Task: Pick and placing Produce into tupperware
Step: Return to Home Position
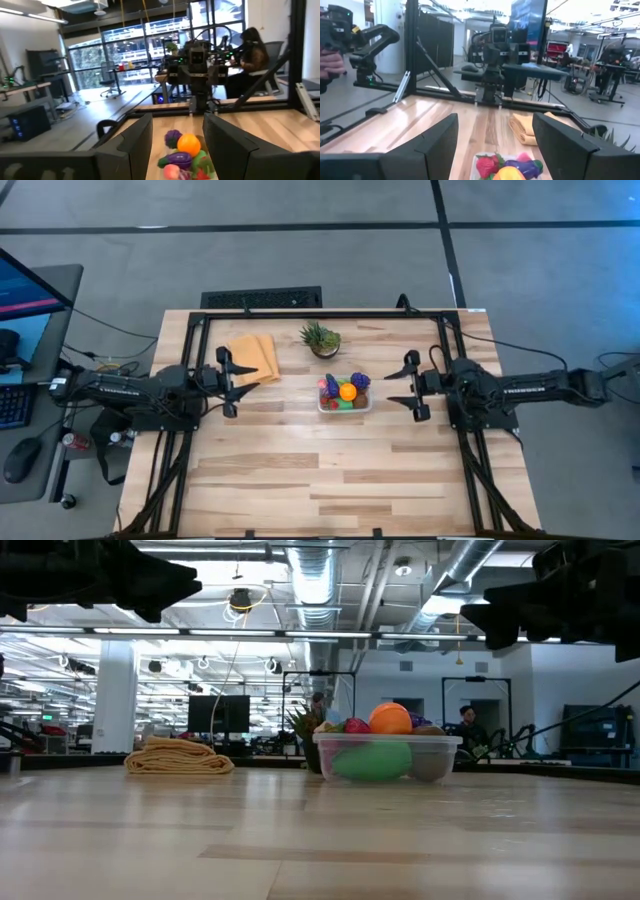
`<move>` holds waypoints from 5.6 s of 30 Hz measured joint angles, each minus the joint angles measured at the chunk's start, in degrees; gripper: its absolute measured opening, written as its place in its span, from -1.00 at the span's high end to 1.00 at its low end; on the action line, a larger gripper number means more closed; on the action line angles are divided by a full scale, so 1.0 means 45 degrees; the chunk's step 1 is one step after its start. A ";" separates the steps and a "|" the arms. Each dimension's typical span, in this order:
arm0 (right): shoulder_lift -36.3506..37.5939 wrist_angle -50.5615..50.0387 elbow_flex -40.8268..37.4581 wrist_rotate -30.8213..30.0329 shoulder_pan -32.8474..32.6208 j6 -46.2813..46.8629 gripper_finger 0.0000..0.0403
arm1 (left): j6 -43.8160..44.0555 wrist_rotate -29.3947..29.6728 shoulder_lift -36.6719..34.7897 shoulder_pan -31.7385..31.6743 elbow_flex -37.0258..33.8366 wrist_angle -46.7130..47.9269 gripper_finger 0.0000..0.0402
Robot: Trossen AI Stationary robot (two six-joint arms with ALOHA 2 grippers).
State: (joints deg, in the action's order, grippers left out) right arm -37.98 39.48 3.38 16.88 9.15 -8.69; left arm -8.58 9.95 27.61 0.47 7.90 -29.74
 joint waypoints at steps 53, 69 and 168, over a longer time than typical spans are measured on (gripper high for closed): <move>0.4455 -0.1340 -0.0670 0.0903 0.0134 -0.0436 -0.24 | 0.0500 -0.1800 -0.6088 -0.0327 -0.1661 0.4971 0.18; 0.8359 -0.5080 -0.0680 -0.2316 -0.1799 -0.1624 -0.24 | 0.0523 -0.1911 -0.6088 -0.0321 -0.1676 0.4910 0.18; 0.8408 -1.0000 -0.0112 -0.5416 -0.3866 -0.0631 -0.24 | 0.0064 -0.2038 -0.6054 -0.0317 -0.1676 0.6200 0.18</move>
State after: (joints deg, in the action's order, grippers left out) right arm -0.14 -5.52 2.87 -7.49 -8.25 -11.53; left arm -8.29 0.78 0.36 -0.95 0.36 -1.85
